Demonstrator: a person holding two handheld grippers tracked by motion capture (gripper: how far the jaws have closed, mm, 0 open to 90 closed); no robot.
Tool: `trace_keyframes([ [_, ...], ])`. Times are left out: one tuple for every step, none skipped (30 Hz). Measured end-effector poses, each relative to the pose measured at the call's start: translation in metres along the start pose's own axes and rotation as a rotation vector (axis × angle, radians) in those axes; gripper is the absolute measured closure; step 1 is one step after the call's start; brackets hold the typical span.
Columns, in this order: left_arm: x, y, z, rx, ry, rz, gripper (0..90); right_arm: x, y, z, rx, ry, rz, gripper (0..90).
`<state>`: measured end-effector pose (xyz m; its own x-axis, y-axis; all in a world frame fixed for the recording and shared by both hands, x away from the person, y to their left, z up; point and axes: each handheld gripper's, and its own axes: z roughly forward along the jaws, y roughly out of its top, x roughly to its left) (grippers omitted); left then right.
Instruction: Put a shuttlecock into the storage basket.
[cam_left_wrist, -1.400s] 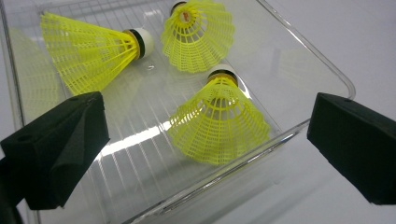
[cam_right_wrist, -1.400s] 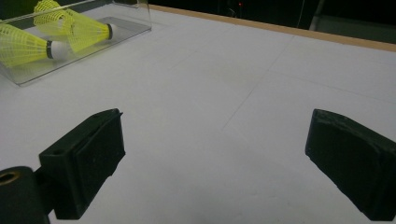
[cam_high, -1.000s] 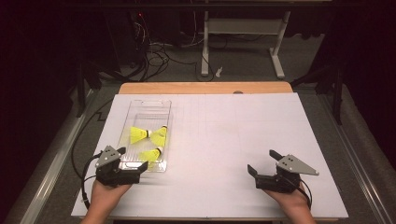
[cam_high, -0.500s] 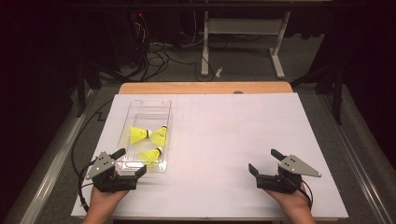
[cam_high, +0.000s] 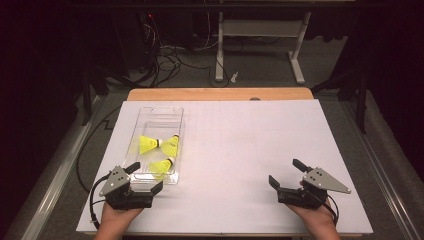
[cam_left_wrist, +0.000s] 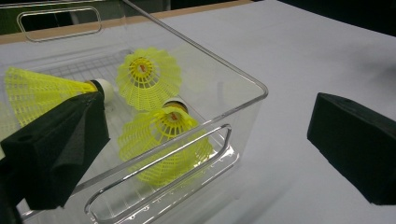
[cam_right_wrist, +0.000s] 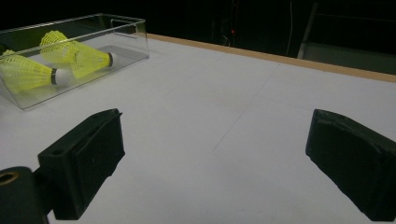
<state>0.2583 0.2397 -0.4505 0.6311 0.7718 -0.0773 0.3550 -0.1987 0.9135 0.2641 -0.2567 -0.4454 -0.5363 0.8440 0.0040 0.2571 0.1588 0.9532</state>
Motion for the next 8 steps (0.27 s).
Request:
trace_keyframes([
  [0.0003, -0.0001, -0.0003, 0.002, 0.003, 0.001, 0.3, 0.0, -0.0001, 0.0004, 0.0, 0.0, 0.0, 4.9],
  [0.0006, -0.0002, -0.0005, 0.003, 0.006, 0.002, 0.3, 0.0001, -0.0001, 0.0008, 0.0, 0.001, -0.002, 4.9],
  [0.0009, -0.0003, -0.0009, 0.002, 0.009, 0.001, 0.3, 0.0004, -0.0001, 0.0013, 0.002, 0.002, -0.002, 4.9],
  [0.0016, -0.0004, -0.0013, -0.002, 0.012, -0.002, 0.2, 0.0007, -0.0002, 0.0017, 0.004, 0.002, -0.003, 4.9],
  [0.0023, -0.0003, -0.0019, -0.002, 0.012, -0.007, 0.3, 0.001, -0.0003, 0.002, 0.006, 0.0, -0.005, 4.9],
  [0.0029, -0.0005, -0.0023, -0.006, 0.014, -0.01, 0.3, 0.0014, -0.0003, 0.0023, 0.005, -0.001, -0.006, 5.0],
  [0.0036, -0.0005, -0.003, -0.005, 0.016, -0.009, 0.3, 0.0017, -0.0002, 0.0023, 0.005, -0.001, -0.007, 4.9],
  [0.0041, -0.0006, -0.0033, -0.005, 0.017, -0.009, 0.3, 0.0021, -0.0002, 0.0024, 0.005, -0.003, -0.008, 4.9],
])
